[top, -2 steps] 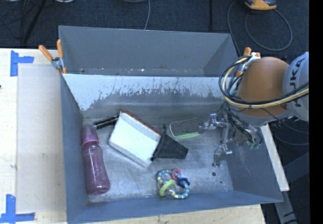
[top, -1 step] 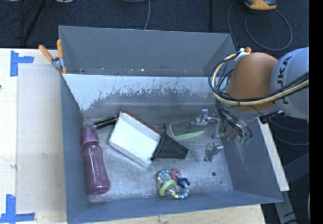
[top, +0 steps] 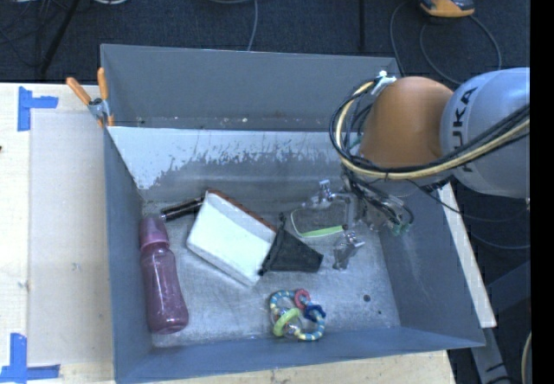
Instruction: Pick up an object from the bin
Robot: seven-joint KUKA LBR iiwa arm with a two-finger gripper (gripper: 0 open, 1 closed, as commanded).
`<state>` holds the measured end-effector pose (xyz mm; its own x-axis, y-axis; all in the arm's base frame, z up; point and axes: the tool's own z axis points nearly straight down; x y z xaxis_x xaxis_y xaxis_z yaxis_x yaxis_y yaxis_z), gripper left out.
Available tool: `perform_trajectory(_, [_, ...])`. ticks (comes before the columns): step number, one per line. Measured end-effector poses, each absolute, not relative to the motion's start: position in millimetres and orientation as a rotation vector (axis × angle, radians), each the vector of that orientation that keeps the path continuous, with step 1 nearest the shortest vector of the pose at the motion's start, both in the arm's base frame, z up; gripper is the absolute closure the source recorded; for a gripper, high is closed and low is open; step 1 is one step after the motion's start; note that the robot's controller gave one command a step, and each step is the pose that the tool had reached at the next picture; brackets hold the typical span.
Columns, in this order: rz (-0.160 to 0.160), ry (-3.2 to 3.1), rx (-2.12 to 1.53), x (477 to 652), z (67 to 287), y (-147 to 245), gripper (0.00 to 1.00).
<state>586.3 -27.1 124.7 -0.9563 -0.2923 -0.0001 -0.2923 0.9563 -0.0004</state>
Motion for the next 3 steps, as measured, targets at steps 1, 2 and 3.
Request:
perform_trajectory(1, [0.004, 3.126, -0.289, 586.8, 90.6, -14.3, 0.00])
perform_trajectory(2, [-0.004, 3.096, -0.447, 578.4, 75.0, 2.1, 1.00])
perform_trajectory(3, [-0.004, 3.096, -0.448, 578.4, 75.0, 2.1, 1.00])
